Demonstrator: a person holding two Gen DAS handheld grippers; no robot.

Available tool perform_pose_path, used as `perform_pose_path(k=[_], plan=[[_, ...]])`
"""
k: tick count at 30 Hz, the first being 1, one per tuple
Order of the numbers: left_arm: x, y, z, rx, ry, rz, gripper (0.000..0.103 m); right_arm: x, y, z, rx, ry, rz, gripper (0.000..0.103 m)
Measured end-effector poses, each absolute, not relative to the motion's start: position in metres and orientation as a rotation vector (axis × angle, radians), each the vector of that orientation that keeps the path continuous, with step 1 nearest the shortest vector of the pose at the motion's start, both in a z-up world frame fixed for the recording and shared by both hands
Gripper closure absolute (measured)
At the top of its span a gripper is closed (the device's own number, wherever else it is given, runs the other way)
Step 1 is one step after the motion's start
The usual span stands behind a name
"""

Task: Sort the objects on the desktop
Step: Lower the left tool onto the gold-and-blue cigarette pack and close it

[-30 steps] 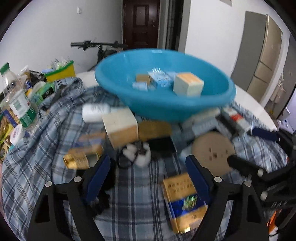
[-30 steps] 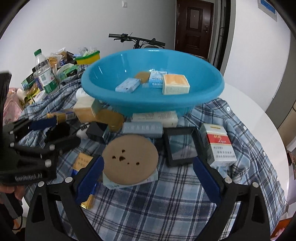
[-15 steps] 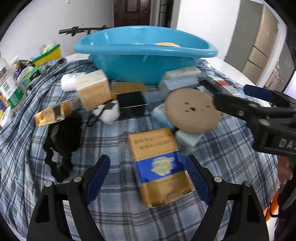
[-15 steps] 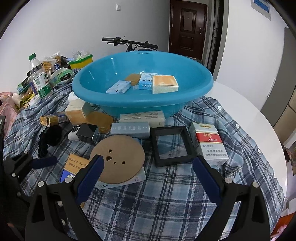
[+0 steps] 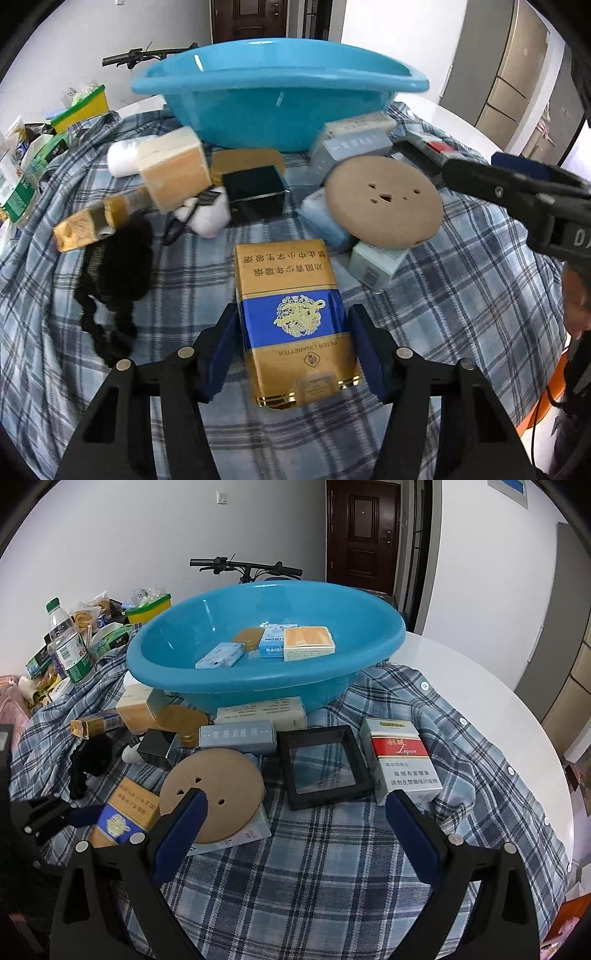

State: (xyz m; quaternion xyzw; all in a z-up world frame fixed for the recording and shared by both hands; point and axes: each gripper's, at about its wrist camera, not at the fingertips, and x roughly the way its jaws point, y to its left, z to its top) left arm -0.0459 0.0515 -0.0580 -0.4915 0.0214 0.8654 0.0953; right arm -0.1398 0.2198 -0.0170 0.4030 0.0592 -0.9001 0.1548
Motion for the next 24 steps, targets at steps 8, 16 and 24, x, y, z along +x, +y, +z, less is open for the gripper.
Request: perform_pose_path(k=[8,16,24], plan=[[-0.054,0.011,-0.058,-1.511,0.016,2.589,0.041,-0.140,0.204,-0.022,1.161,0.186,-2.543,0.006],[-0.058,0.016,-0.065,-1.491,0.018,2.668,0.024,-0.140,0.197,-0.022,1.163,0.201,-2.543,0.006],[-0.072,0.004,-0.064,-1.463,-0.171,2.657,0.026,-0.142,0.201,-0.025,1.183,0.199,-2.549,0.006]])
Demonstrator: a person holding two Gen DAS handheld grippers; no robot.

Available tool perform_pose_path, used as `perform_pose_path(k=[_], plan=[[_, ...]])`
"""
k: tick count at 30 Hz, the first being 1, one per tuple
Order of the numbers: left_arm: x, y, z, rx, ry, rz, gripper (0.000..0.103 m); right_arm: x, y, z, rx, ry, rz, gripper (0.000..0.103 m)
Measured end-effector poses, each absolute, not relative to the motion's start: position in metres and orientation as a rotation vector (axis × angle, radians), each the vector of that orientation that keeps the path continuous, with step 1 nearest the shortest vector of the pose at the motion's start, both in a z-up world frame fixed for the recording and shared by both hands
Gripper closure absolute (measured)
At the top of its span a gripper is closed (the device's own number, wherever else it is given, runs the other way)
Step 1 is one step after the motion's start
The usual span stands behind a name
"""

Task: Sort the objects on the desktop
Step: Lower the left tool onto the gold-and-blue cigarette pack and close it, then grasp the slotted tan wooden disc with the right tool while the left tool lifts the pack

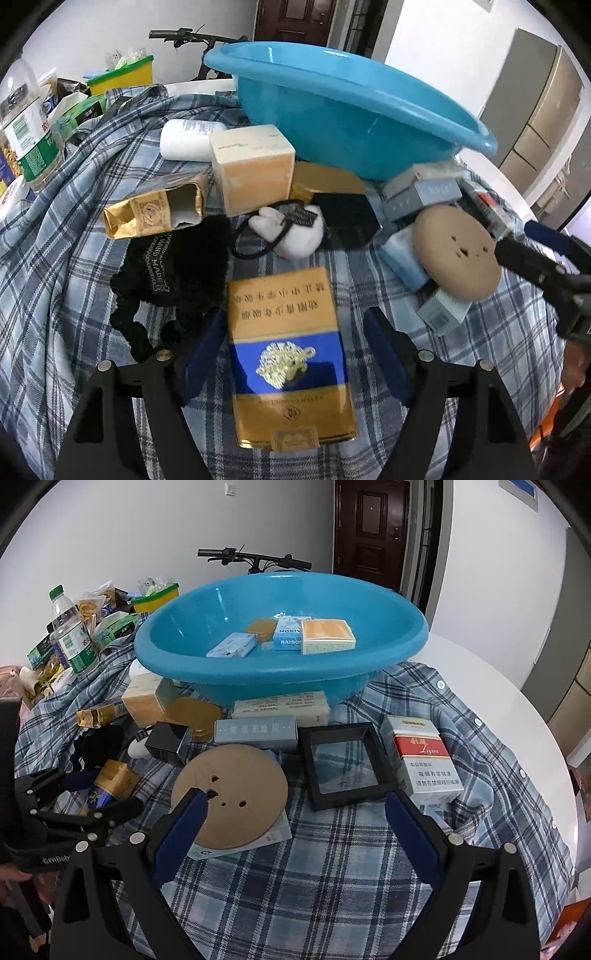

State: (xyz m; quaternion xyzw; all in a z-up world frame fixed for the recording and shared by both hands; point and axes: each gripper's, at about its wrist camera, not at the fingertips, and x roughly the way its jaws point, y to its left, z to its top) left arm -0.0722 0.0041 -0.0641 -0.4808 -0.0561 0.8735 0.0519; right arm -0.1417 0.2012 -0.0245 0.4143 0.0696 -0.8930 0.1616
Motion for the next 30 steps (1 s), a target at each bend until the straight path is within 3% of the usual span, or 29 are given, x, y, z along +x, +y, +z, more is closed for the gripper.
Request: perform_pose_path(k=[1,2,3,10,25,27,28,30], plan=[[-0.073,0.004,-0.064,-1.461,-0.166,2.656,0.031,-0.142,0.201,-0.025,1.184,0.199,-2.547,0.006],[-0.074,0.005,-0.064,-1.462,-0.162,2.655,0.042,-0.142,0.200,-0.026,1.183,0.202,-2.542,0.006],[-0.074,0.005,-0.064,-1.460,-0.143,2.671,0.045,-0.141,0.198,-0.026,1.180,0.210,-2.534,0.006],[-0.071,0.005,-0.062,-1.413,-0.154,2.686,0.046,-0.133,0.173,-0.029,1.132,0.351,-2.474,0.006],[-0.064,0.007,-0.052,-1.377,-0.054,2.721,0.047,-0.157,0.151,-0.058,1.211,0.363,-2.424,0.003],[-0.064,0.007,-0.052,-1.375,-0.056,2.720,0.047,-0.160,0.154,-0.059,1.226,0.316,-2.414,0.009],[-0.064,0.008,-0.052,-1.374,-0.059,2.720,0.047,-0.160,0.154,-0.059,1.226,0.302,-2.397,0.023],[-0.064,0.008,-0.051,-1.371,-0.062,2.719,0.047,-0.158,0.152,-0.058,1.217,0.320,-2.394,0.024]])
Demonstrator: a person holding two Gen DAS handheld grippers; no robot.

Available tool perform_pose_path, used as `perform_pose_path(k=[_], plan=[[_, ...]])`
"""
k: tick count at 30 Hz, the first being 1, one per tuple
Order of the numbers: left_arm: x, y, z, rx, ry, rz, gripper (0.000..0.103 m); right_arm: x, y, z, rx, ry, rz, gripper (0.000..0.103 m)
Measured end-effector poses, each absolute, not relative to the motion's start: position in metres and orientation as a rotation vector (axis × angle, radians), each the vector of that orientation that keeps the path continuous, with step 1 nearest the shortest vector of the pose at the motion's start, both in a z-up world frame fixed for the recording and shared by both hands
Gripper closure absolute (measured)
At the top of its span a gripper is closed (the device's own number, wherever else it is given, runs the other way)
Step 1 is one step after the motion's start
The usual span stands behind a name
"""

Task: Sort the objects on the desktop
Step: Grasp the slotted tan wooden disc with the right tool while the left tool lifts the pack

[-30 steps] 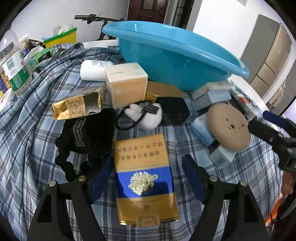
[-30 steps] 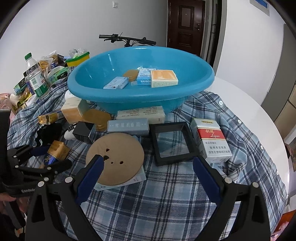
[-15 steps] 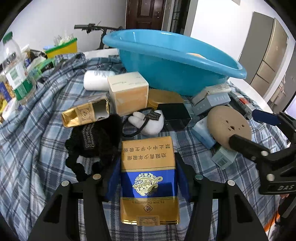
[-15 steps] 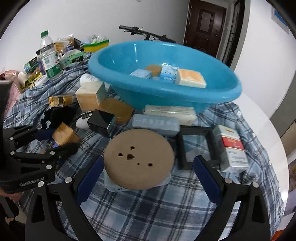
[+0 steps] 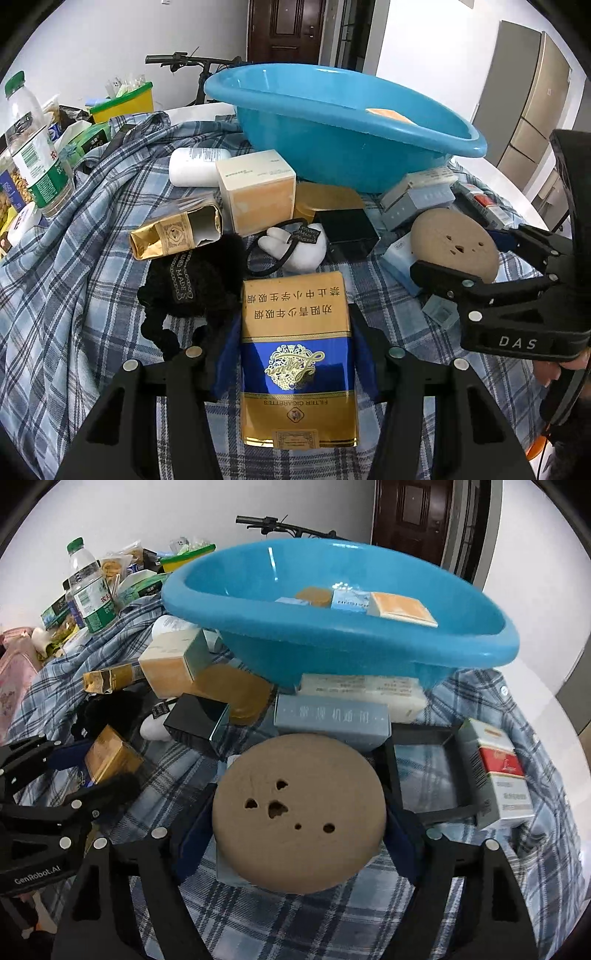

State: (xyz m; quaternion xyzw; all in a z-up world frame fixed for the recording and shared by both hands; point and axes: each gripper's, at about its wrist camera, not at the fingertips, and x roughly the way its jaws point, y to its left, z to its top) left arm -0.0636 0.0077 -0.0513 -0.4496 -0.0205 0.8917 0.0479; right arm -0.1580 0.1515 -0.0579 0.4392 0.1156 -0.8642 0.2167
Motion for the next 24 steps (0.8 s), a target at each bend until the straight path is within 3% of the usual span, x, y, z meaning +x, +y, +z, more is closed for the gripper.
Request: perform_pose_path(k=[10,16,24], plan=[[-0.059,0.010,-0.044,-1.325,-0.065,2.742,0.047,-0.140,0.166,-0.042,1.078,0.252,-2.466,0.040],[-0.055,0.014,-0.034,-1.268,-0.055,2.776,0.047,-0.133,0.186,-0.024,1.008,0.154,-2.537,0.041],[-0.046,0.027,-0.020,-1.179,0.010,2.827,0.047,-0.121,0.204,-0.013,0.974,0.157,-2.638,0.041]])
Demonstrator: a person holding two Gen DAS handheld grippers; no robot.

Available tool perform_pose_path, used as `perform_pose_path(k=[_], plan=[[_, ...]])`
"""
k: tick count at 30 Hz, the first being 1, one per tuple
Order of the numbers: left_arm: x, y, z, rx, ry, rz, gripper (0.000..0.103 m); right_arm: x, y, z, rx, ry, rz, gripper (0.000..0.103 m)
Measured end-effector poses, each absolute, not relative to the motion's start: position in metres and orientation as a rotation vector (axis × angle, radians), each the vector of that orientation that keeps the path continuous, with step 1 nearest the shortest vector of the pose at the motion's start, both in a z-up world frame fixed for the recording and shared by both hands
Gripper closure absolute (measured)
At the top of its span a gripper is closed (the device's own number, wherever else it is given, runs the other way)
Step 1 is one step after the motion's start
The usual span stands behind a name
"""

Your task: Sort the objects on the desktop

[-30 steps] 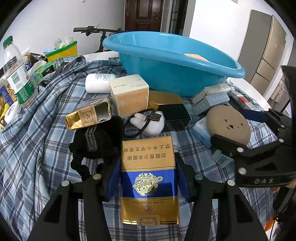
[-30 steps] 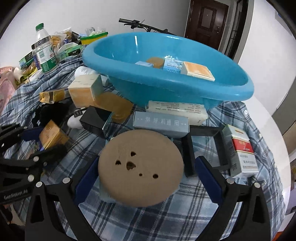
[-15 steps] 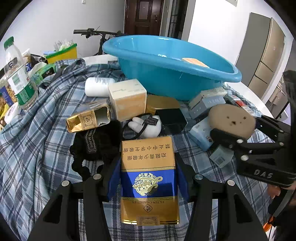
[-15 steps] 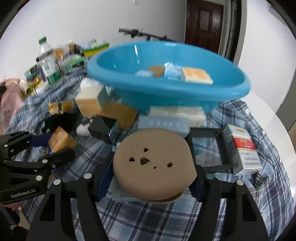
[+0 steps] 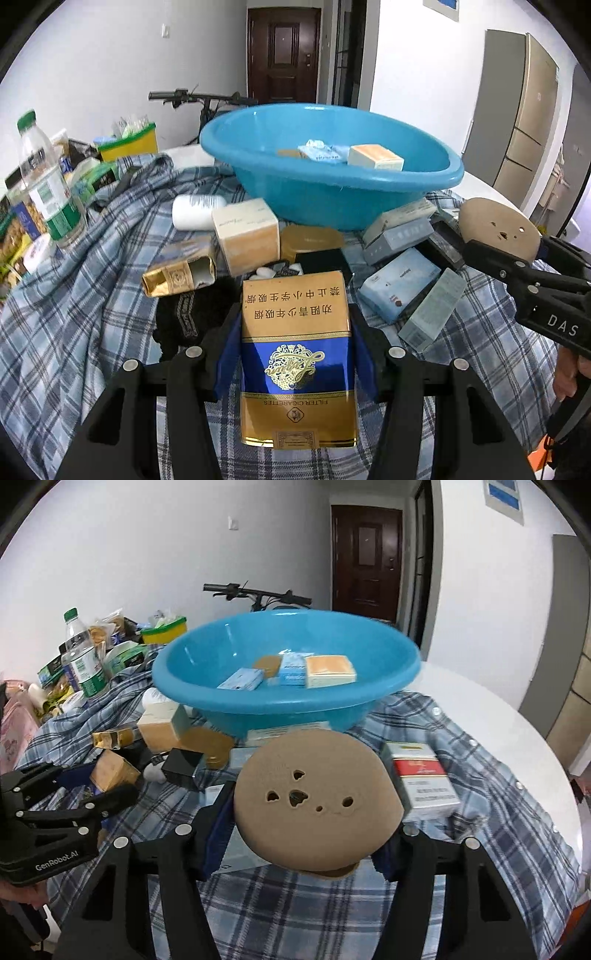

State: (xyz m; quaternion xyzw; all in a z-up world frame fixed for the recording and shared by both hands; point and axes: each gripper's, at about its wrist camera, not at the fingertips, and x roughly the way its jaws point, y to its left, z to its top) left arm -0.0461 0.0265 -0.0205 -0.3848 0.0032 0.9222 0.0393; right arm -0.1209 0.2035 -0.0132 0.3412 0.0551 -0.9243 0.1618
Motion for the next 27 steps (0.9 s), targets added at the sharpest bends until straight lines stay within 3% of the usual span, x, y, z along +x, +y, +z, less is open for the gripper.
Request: perform_pose_path(k=[6,20,27], plan=[[-0.039,0.031,-0.011,-1.087,0.035,2.873,0.047,-0.108,0.211,-0.005,0.853,0.124,-2.684,0.041],[-0.006,0.040,0.052,-0.557,0.104,3.055,0.047,-0.060,0.224,0.052,0.365,0.075,-2.856,0.042],[0.005,0.043,0.090,-0.458,0.093,3.089,0.047,-0.040,0.223,0.084,0.253,0.071,-2.888,0.042]])
